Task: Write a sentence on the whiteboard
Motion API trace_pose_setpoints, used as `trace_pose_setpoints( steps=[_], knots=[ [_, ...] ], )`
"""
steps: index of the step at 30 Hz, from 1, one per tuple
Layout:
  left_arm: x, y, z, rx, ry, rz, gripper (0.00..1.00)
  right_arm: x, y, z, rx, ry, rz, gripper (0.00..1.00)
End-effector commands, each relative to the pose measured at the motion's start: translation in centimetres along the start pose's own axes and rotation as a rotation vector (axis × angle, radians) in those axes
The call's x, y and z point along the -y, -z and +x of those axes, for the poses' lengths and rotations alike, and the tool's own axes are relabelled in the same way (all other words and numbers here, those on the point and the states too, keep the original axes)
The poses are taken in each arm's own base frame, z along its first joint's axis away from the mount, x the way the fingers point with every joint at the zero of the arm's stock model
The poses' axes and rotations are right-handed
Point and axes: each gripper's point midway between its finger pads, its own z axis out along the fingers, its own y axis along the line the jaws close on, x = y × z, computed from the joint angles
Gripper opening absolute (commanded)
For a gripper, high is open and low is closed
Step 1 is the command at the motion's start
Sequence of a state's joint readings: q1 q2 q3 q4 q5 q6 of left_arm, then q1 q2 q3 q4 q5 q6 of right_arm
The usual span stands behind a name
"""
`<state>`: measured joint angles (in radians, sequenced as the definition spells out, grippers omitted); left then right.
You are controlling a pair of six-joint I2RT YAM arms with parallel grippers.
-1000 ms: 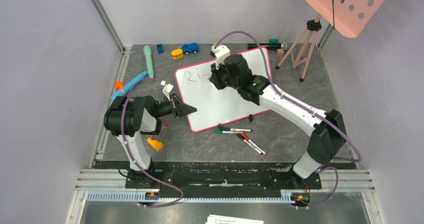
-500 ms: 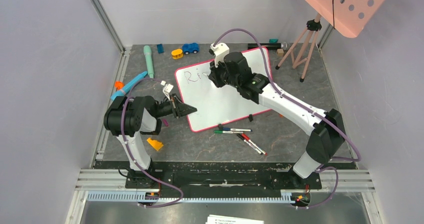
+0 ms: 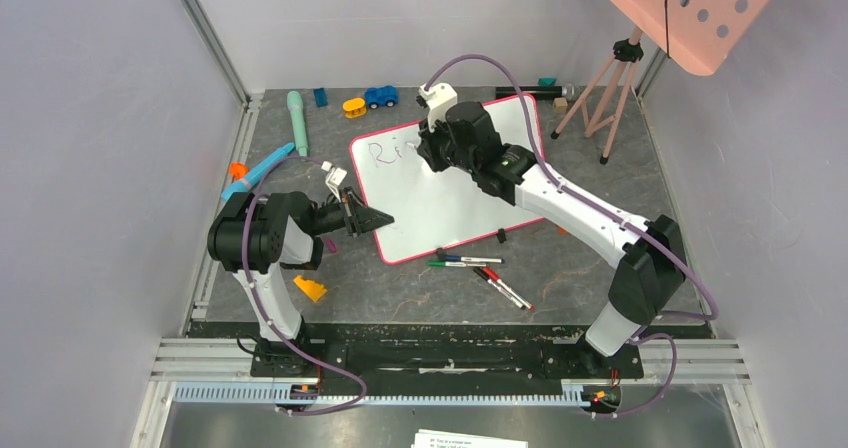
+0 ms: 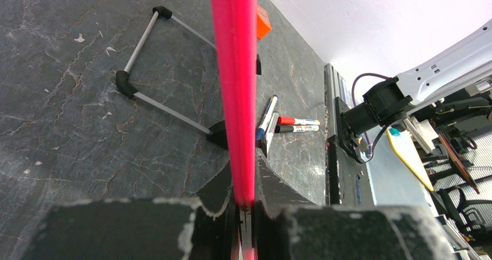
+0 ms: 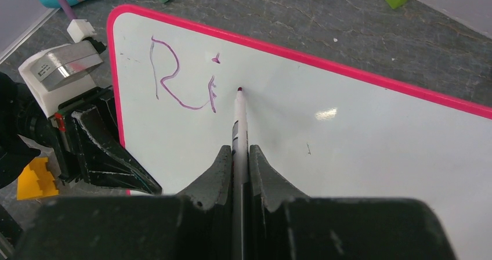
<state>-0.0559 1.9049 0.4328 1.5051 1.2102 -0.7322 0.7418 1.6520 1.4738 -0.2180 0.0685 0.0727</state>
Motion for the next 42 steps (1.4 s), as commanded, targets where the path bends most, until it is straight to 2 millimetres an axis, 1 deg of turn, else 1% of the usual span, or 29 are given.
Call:
trace_pose_setpoints(
  steps=[1,8,12,15,23,26,34,42],
  knots=[
    [1.2,-0.4,1.2,-0.048,-0.133,0.078,0.02,0.4,-0.3,-2.2,0.057,0.012,0.015,0.0],
    [1.2,-0.3,1.2,-0.048,-0.133,0.078,0.02,0.5,-0.8,-1.5,0.034,0.015,0.018,0.0],
    [1.1,-0.3,1.3,-0.048,-0.13,0.077,0.02,0.1,-0.8,-1.7,0.036,0.017,-0.002,0.0],
    [1.1,-0.3,1.2,-0.048,-0.132,0.078,0.02,-0.2,-0.9,-1.5,0.028,0.018,-0.02,0.0],
    [1.1,-0.4,1.2,-0.047,-0.132,0.076,0.02,-0.6,-0.9,-0.1,-0.012,0.011,-0.045,0.0],
    [1.1,-0.4,1.2,-0.047,-0.132,0.076,0.02,-0.4,-0.7,0.5,-0.025,0.01,-0.035,0.0],
    [1.1,-0.4,1.2,-0.047,-0.133,0.077,0.02,0.5,0.0,1.2,-0.047,0.02,0.012,0.0],
    [1.1,-0.4,1.2,-0.046,-0.134,0.076,0.02,1.3,0.2,0.8,-0.039,0.017,0.06,0.0]
  ],
)
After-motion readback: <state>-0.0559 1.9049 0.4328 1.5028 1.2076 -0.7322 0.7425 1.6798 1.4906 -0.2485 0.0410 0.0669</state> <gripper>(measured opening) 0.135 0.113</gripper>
